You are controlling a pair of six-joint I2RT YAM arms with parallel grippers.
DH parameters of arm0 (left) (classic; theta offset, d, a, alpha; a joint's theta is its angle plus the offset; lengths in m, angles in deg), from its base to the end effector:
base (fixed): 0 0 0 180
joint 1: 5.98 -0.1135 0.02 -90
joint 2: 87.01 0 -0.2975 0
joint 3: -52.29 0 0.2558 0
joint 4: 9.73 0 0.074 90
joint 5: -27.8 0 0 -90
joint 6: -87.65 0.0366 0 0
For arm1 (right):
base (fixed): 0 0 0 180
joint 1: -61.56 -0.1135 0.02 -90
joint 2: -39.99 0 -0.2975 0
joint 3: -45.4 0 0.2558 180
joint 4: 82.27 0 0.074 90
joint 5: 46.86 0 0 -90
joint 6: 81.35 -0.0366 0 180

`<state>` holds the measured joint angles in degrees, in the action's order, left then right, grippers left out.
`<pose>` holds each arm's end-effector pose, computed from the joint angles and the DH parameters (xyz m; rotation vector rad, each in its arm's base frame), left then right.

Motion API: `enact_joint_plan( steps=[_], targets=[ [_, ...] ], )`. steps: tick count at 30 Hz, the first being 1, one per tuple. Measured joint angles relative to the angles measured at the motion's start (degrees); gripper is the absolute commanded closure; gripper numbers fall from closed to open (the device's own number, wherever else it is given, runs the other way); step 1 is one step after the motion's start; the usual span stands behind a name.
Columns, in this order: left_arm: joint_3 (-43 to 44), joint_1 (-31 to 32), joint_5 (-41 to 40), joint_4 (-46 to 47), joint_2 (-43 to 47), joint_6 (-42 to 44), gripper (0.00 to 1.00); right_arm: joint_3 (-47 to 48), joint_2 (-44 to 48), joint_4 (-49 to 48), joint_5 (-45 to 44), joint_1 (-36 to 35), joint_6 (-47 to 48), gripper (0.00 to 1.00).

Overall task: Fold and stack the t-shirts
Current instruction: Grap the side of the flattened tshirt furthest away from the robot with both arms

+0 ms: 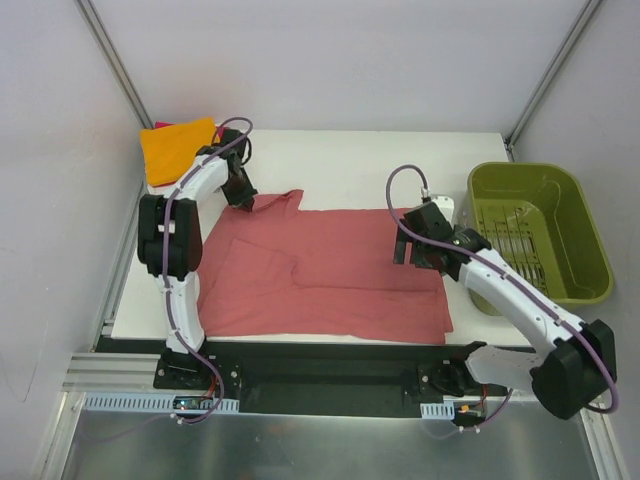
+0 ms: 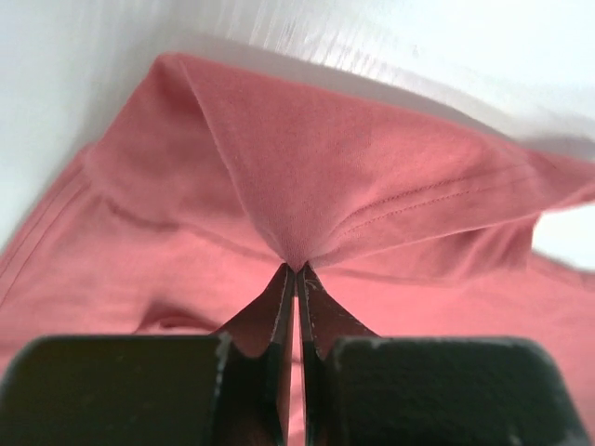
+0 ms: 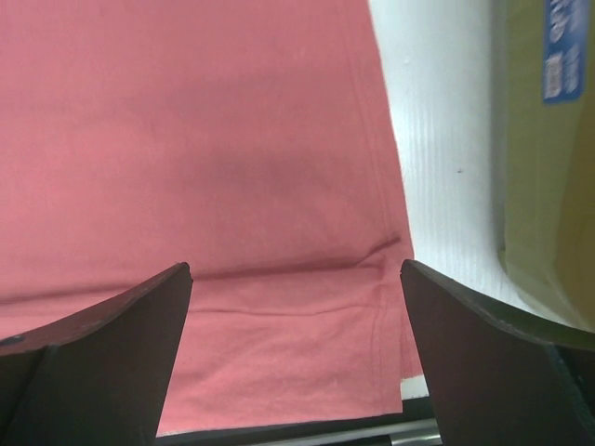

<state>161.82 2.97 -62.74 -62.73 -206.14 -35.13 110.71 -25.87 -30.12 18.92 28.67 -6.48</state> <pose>0.4623 -0.0725 0.2325 -0.5569 2.6244 -0.2211 0.1922 0.1064 0.2971 -0.1972 2.3789 -0.1397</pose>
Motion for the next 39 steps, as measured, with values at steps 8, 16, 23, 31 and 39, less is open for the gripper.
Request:
enact_joint_plan(
  steps=[8,16,23,31,39],
  targets=[
    [-7.5,0.0,0.0,-0.2,11.8,0.3,1.0,17.6,-19.8,-0.8,-0.5,8.3,1.5,0.0],
    [-15.7,0.0,0.1,-0.4,18.7,0.2,1.0,38.3,-43.5,-0.8,1.9,16.3,2.8,0.01],
    [-18.4,0.0,0.9,-0.4,21.5,0.1,1.0,53.9,-57.8,1.1,2.7,18.9,3.6,0.07],
    [-20.0,0.0,2.4,-0.4,22.5,-0.6,1.0,57.9,-65.2,2.6,4.2,20.1,3.9,0.27],
    [-20.8,0.0,3.2,-0.4,24.5,-0.8,1.0,57.8,-66.1,2.8,5.5,21.6,3.7,0.47]
  ],
)
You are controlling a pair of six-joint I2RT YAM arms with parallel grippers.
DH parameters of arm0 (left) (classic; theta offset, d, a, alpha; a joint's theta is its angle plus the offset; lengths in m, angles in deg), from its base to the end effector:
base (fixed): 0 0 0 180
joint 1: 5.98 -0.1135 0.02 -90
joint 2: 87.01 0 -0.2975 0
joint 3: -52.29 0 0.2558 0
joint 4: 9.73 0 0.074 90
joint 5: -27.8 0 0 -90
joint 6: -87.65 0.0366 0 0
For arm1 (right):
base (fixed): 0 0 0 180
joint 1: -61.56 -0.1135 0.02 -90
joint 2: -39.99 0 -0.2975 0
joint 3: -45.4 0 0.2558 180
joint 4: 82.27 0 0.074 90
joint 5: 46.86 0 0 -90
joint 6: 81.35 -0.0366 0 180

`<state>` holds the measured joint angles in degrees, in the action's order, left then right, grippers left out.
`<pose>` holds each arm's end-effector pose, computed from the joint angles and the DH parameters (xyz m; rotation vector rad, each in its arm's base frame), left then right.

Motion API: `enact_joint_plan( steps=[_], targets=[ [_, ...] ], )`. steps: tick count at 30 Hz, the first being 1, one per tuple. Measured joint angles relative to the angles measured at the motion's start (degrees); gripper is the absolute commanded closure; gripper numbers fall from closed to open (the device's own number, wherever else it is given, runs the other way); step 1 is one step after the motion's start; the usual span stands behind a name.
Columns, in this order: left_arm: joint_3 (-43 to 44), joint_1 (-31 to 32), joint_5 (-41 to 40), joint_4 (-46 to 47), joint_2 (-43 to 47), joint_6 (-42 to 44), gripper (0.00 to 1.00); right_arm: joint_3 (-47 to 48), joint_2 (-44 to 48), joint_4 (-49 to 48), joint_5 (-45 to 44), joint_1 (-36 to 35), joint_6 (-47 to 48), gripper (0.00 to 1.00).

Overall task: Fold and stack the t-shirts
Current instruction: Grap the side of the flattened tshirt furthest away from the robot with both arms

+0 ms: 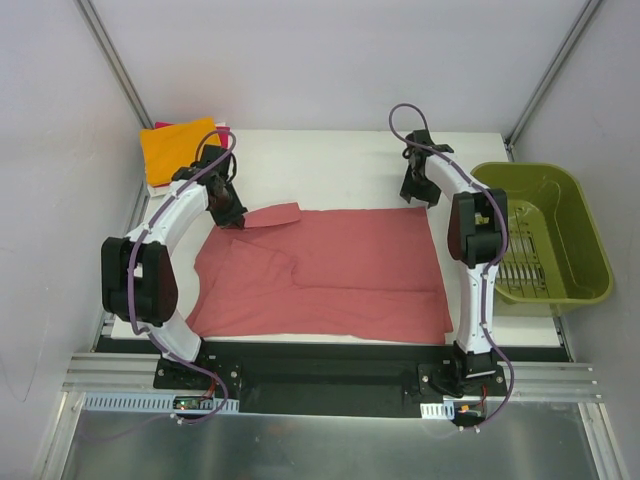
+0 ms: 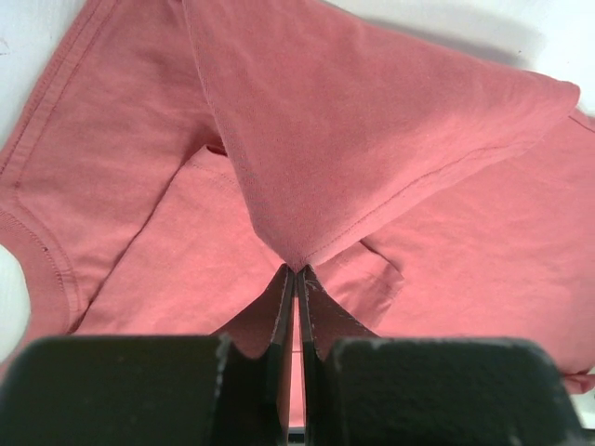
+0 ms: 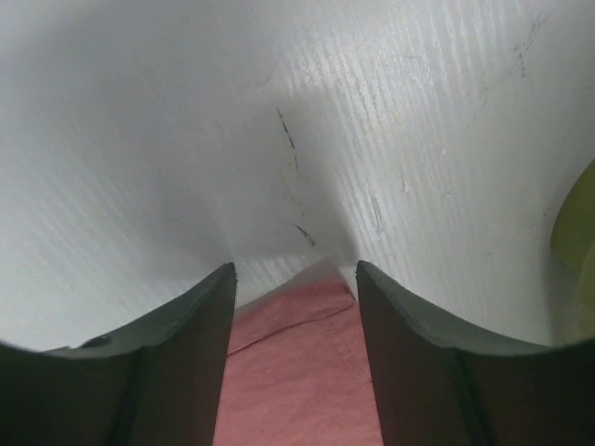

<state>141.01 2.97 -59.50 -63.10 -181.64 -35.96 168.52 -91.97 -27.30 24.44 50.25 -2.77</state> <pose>0.3503 -0.0569 0.2886 -0.5471 2.5832 -0.3212 0.5118 0.0904 0.1979 0.1027 2.6161 -0.3024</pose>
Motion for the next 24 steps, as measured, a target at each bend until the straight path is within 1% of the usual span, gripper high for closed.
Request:
enact_joint_plan(
  steps=[5,9,10,11,13,15,16,18,24],
  targets=[
    [-0.2,0.0,0.3,0.0,1.1,-0.1,1.0,-1.5,0.6,-1.0,0.2,0.1,-0.3,0.54],
    [-0.7,0.0,0.3,0.0,2.5,-0.1,1.0,-4.5,2.4,-2.2,0.1,0.0,-0.5,0.6],
    [-0.9,0.0,0.3,0.0,3.0,-0.2,1.0,-5.2,2.8,-2.2,0.0,0.0,-0.5,0.63],
    [-0.9,0.0,0.3,0.0,3.3,-0.3,1.0,-5.7,3.1,-2.2,-0.1,0.0,-0.5,0.69],
    [-1.1,0.0,0.6,-0.1,4.1,-0.4,1.0,-6.4,3.5,-2.2,-0.2,0.0,-0.5,0.76],
    [-1.1,0.0,1.1,0.0,4.7,-0.5,1.0,-7.1,3.8,-2.3,-0.4,0.0,-0.5,0.85],
    [-1.2,0.0,1.3,0.0,5.0,-0.5,1.0,-7.4,4.0,-2.3,-0.5,0.0,-0.5,0.87],
    [-1.9,0.0,1.4,0.0,5.8,-0.7,1.0,-7.7,4.2,-2.3,-0.6,0.0,-0.3,0.99],
    [-3.2,0.0,1.7,-0.1,8.1,-1.6,1.0,-9.2,6.0,-3.4,0.2,0.0,1.6,0.99]
  ],
)
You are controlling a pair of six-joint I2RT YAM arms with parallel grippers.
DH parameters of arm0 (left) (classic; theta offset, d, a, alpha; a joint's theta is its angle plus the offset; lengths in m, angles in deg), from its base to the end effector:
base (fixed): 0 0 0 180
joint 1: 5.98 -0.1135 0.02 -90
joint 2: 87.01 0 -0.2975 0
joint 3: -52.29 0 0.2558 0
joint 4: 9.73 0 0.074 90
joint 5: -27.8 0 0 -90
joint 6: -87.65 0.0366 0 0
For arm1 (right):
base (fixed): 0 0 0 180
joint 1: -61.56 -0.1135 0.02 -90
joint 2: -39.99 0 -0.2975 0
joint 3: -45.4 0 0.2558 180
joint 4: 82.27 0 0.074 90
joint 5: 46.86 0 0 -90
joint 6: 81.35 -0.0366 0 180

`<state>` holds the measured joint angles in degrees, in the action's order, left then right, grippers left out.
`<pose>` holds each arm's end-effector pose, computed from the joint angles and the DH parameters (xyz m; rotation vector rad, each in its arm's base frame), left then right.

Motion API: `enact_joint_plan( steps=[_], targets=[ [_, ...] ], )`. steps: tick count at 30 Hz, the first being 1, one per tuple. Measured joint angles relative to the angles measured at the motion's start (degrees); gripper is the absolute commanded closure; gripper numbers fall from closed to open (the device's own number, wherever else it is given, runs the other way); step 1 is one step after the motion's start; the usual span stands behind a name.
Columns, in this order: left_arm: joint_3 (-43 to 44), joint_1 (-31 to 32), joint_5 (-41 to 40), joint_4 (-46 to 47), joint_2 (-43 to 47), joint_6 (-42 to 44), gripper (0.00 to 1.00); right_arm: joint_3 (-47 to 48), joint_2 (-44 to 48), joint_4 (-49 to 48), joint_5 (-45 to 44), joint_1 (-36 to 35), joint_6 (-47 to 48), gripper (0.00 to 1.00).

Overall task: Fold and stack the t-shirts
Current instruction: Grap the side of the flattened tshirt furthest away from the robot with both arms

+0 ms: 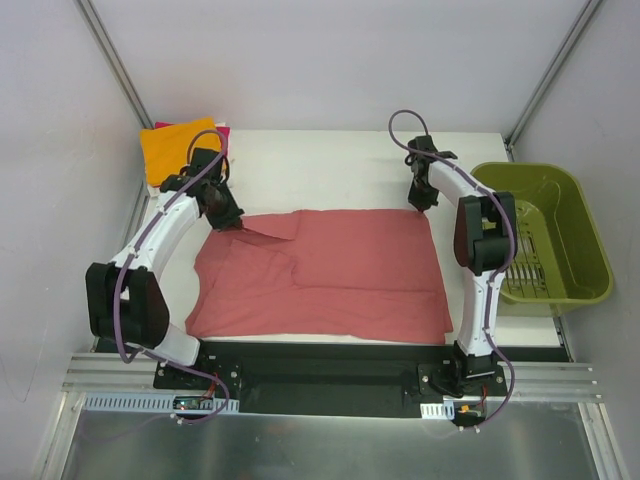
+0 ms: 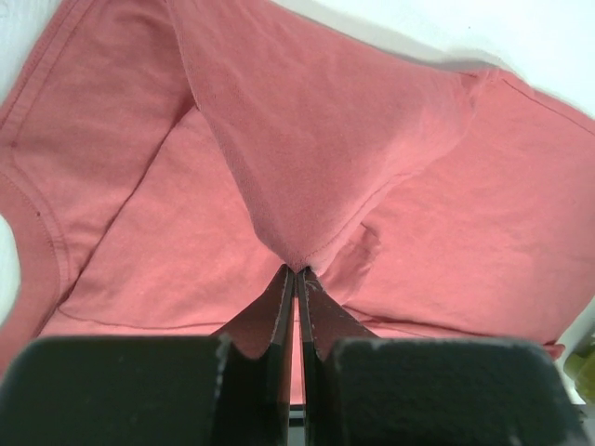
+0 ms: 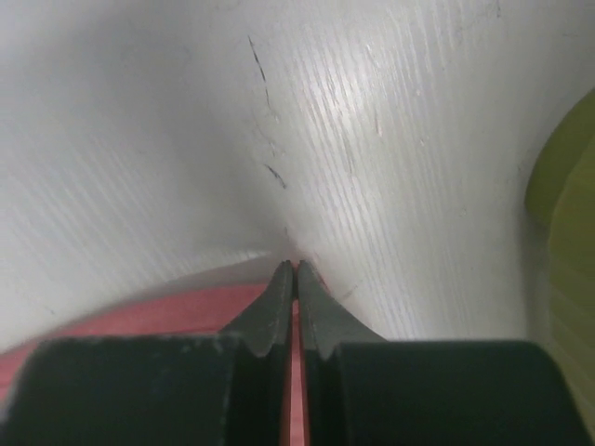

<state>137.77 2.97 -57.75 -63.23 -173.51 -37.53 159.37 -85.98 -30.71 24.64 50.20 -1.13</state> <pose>0.3174 -0.0529 0.3159 -0.5514 2.5073 -0.4009 0.4860 0.0858 0.2038 0.0640 2.6164 -0.3060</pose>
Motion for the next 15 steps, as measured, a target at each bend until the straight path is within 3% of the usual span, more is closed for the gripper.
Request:
enact_joint_plan(
  steps=[4,15],
  targets=[
    [-1.7,0.0,0.0,-0.2,4.0,-0.9,1.0,-5.8,5.6,-2.0,0.2,-0.6,1.8,0.99],
    [-8.3,0.0,-0.4,-5.1,20.3,-4.4,1.0,-28.7,32.5,-6.0,-0.7,-3.2,4.8,0.99]
  ],
)
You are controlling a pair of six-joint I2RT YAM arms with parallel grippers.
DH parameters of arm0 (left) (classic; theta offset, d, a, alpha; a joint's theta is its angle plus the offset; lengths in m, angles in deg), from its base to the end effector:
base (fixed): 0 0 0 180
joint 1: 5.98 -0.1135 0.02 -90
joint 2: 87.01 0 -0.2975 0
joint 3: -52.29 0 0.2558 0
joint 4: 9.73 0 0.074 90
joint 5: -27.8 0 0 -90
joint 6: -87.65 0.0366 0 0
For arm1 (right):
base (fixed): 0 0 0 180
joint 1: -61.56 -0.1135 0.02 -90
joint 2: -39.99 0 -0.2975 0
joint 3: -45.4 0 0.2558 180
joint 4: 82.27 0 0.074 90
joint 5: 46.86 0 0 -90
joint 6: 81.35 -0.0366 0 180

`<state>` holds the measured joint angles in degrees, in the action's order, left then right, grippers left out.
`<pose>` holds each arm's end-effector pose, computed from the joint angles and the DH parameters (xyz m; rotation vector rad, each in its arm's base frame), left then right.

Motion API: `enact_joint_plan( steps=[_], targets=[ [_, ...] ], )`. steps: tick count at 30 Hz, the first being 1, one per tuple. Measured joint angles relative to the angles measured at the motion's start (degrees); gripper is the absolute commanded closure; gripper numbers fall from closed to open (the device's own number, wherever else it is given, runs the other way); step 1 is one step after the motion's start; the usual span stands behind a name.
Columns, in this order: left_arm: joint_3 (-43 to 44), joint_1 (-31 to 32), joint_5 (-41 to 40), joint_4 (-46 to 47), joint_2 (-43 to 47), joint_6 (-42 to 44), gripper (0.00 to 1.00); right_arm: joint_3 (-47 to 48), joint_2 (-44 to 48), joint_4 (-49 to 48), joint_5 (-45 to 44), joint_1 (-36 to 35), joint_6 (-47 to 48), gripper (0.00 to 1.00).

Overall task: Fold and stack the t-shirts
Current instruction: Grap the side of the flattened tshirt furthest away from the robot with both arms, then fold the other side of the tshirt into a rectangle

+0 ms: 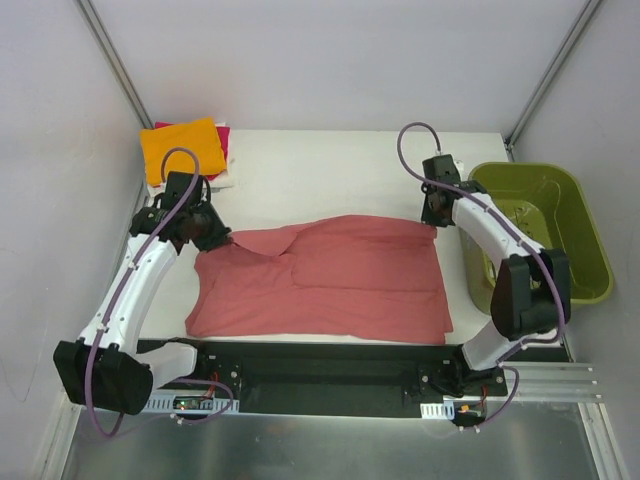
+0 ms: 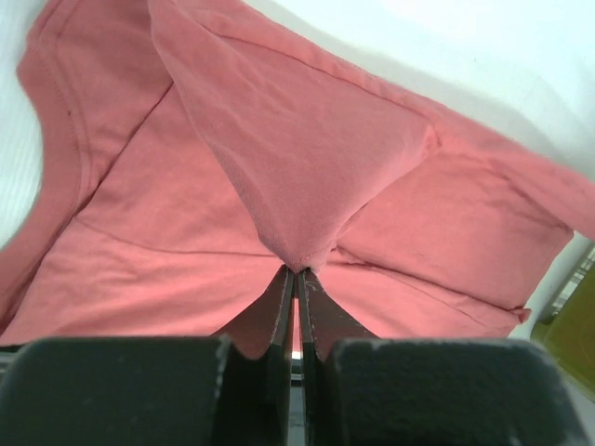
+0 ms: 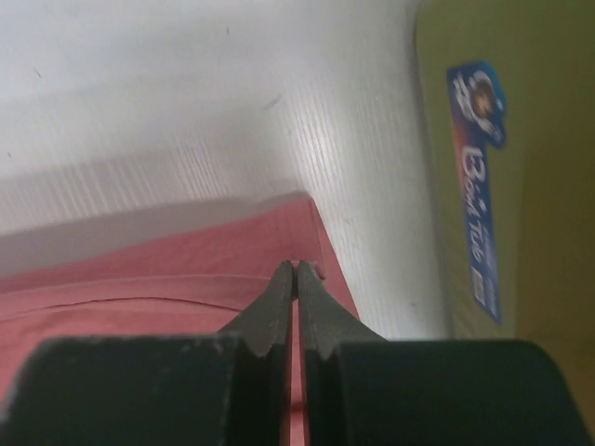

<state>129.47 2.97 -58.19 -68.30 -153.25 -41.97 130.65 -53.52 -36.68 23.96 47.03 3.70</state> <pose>0.2226 -0.0377 0.3527 -0.6170 2.3757 -0.4695 0.3471 0.0775 0.2860 -0.0701 2.4564 -0.2731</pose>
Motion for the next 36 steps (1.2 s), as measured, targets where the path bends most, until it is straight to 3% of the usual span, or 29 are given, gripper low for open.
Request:
enact_joint_plan(
  steps=[8,18,30,32,33,34,36],
  targets=[
    [-0.6,0.0,-1.3,-4.2,7.2,-1.4,0.98,-5.0,10.1,2.0,-0.7,-0.1,0.9,0.99],
    [-0.9,0.0,-1.7,-8.1,9.4,-1.6,0.99,-6.5,16.7,4.6,-0.9,-0.3,2.8,1.0],
    [-14.7,0.0,-3.0,-13.4,19.6,-5.0,0.95,-18.3,24.0,8.2,1.1,-4.1,2.3,0.95],
    [-17.6,0.0,-3.7,-14.4,20.1,-6.3,0.92,-20.5,24.8,8.8,1.1,-4.5,1.4,0.89],
    [-18.8,0.0,-4.3,-14.9,20.1,-7.0,0.8,-21.5,24.9,9.3,1.0,-4.6,0.9,0.86],
    [-19.7,0.0,-4.7,-15.3,20.1,-7.6,0.68,-22.3,24.8,9.7,1.0,-4.7,0.5,0.77],
    [-21.1,0.0,-5.2,-16.6,20.1,-8.7,0.57,-23.9,24.3,11.0,0.9,-5.0,-0.6,0.55]
  ],
)
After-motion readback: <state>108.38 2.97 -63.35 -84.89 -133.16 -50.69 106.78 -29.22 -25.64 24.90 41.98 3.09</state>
